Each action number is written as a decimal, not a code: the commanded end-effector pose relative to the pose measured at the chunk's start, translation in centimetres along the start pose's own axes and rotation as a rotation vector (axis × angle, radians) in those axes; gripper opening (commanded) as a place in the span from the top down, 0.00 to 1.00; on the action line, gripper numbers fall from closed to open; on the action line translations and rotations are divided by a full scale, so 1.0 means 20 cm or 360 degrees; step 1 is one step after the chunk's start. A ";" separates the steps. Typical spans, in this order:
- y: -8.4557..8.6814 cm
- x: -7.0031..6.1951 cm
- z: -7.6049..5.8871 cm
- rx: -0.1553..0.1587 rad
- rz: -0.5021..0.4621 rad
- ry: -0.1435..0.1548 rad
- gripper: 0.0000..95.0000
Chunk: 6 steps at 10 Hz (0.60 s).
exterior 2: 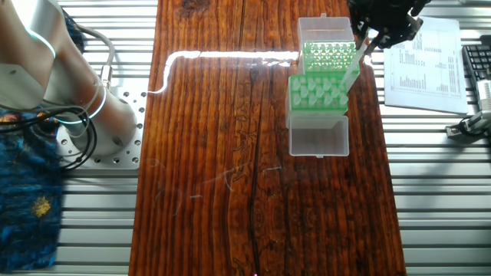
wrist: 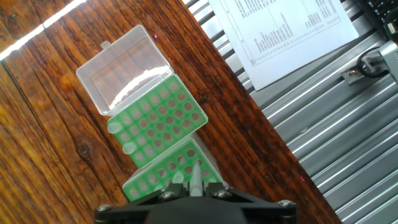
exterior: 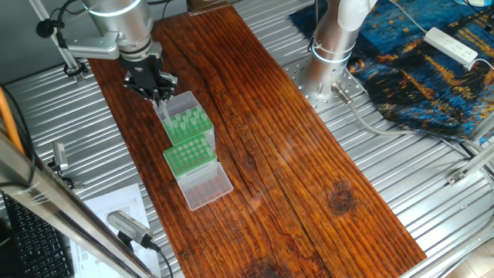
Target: Transfer all large pipette tips from one holder to another
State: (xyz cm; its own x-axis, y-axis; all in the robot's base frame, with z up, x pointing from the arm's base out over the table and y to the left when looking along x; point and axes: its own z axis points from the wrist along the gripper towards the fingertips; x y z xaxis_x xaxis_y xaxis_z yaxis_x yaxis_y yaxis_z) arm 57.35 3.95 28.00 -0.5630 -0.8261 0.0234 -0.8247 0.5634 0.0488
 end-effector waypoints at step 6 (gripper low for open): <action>0.05 -0.06 0.00 -0.0022 0.0097 0.0028 0.80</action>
State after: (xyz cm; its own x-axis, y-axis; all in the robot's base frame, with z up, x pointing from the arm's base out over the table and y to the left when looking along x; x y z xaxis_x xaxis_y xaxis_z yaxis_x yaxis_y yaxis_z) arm 57.13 5.78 28.06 -0.6135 -0.7884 0.0449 -0.7857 0.6152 0.0658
